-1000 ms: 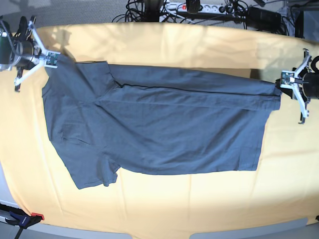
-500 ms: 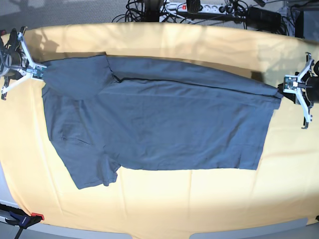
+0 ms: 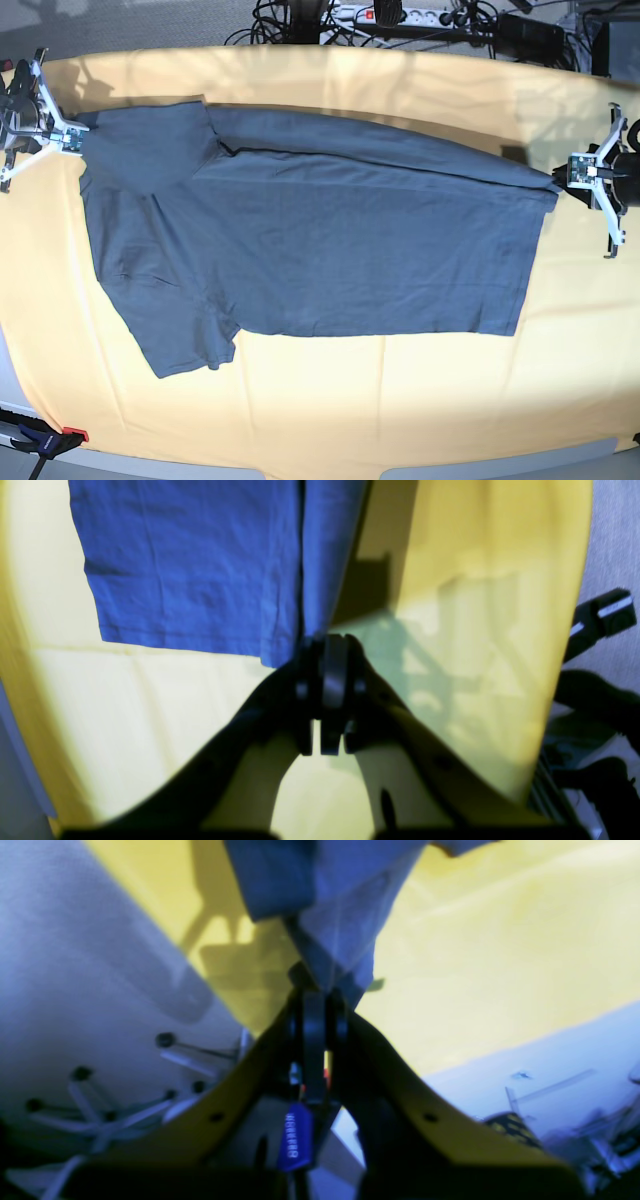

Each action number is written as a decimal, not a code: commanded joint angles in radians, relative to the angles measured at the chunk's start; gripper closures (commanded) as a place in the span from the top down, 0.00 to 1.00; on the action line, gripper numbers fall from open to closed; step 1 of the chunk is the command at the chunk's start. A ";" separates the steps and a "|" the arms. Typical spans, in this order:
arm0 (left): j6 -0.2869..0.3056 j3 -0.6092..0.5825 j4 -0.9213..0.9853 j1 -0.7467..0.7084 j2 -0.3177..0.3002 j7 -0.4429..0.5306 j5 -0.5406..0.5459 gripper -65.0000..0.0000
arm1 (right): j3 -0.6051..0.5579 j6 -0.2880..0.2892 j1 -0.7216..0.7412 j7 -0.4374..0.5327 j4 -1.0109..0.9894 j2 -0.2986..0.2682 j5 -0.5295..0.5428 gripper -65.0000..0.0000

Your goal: Fold the T-shirt properly

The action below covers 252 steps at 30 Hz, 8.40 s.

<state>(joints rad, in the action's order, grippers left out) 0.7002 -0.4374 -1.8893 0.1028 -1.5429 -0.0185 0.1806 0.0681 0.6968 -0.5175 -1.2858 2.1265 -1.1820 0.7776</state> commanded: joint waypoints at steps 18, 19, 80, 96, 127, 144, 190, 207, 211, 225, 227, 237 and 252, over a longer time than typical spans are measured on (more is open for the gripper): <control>-0.002 0.014 -0.107 -0.205 -0.010 -0.028 -0.006 0.00 | 0.013 0.001 -0.029 -0.043 0.005 -0.056 0.360 0.00; -0.002 0.014 -0.106 -0.222 -0.010 -0.039 -0.023 0.00 | 0.013 0.001 -0.050 -0.027 0.005 -0.042 0.338 0.00; -0.002 -0.216 -0.047 -0.323 -0.010 -0.011 -0.259 0.00 | 0.013 0.001 -0.286 0.087 0.004 -0.032 -0.030 0.00; -0.002 -0.222 -0.032 -0.169 -0.010 0.134 -0.248 0.00 | 0.013 0.001 -0.340 -0.044 0.002 -0.034 -0.061 0.00; -0.002 -0.222 -0.038 0.029 -0.010 0.048 -0.084 0.53 | 0.148 -0.071 -0.330 -0.111 0.230 -0.034 -0.043 0.53; -0.275 -0.221 0.405 0.490 0.087 -0.455 0.586 0.53 | 0.575 -0.403 -0.330 0.207 0.212 -0.026 -0.340 0.53; -0.002 -0.123 1.293 0.670 0.758 -1.010 1.303 0.00 | 0.575 -0.589 -0.330 0.307 0.050 -0.026 -0.525 0.53; -0.002 -0.024 1.293 0.705 0.762 -1.006 1.297 0.00 | 0.573 -0.641 -0.195 0.586 -0.064 -0.006 -0.414 0.53; -0.002 -0.024 1.293 0.689 0.761 -1.007 1.301 0.00 | 0.572 -0.521 -0.004 0.597 -0.122 0.084 -0.192 0.53; -0.002 -0.024 1.293 0.687 0.761 -1.022 1.297 0.00 | 0.208 -0.264 0.603 0.419 -0.660 0.390 0.151 0.53; -0.002 -0.024 1.293 0.687 0.761 -1.022 1.297 0.00 | 0.184 -0.251 0.673 0.402 -0.732 0.419 0.166 0.53; -0.002 -0.024 1.293 0.687 0.761 -1.021 1.298 0.00 | 0.095 -0.112 0.915 0.211 -1.218 0.501 0.389 0.53; -0.002 -0.024 1.293 0.687 0.759 -1.021 1.303 0.00 | 0.094 -0.022 0.930 0.208 -1.359 0.635 0.307 0.53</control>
<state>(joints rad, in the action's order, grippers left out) 0.6899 -0.4698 -0.5873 0.7593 -0.7647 -1.0489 1.4590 0.1612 0.6807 0.3988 -1.0580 0.7586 -0.5354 1.1038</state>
